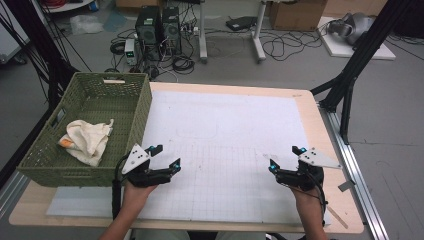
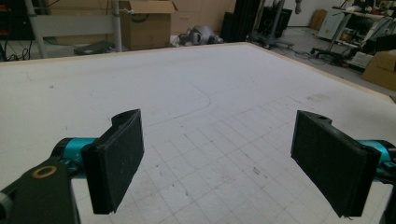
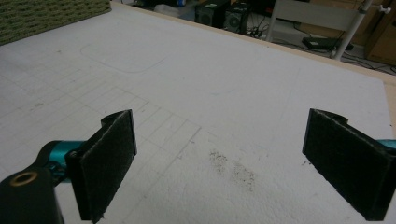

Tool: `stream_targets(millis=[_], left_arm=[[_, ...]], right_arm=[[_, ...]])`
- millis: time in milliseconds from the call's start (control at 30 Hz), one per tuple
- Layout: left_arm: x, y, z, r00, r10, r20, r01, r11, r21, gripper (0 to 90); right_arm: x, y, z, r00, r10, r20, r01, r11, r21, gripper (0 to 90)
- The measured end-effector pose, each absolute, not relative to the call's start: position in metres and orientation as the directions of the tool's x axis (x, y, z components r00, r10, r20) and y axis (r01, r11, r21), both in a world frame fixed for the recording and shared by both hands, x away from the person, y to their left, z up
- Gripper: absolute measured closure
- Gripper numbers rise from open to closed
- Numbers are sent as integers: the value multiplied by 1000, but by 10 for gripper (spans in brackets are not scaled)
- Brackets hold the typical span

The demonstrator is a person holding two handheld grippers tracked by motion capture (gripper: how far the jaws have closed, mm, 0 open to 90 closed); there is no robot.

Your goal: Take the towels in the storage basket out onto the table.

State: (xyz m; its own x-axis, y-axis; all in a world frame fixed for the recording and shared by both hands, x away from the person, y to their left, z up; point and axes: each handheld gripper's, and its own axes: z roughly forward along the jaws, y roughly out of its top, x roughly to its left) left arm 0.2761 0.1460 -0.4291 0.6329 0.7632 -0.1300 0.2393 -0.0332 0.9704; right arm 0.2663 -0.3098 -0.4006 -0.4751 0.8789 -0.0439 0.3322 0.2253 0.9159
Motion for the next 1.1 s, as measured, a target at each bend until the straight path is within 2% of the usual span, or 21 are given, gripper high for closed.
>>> stream_targets(millis=[567, 1100], left_arm=[[274, 144, -427, 635, 766, -106, 227, -54, 972, 185], [273, 145, -419, 629, 768, -119, 230, -38, 972, 188]], right_arm=[[271, -313, -404, -485, 874, -35, 348, 230, 909, 90], [268, -307, -404, -506, 861, -53, 337, 254, 907, 91]])
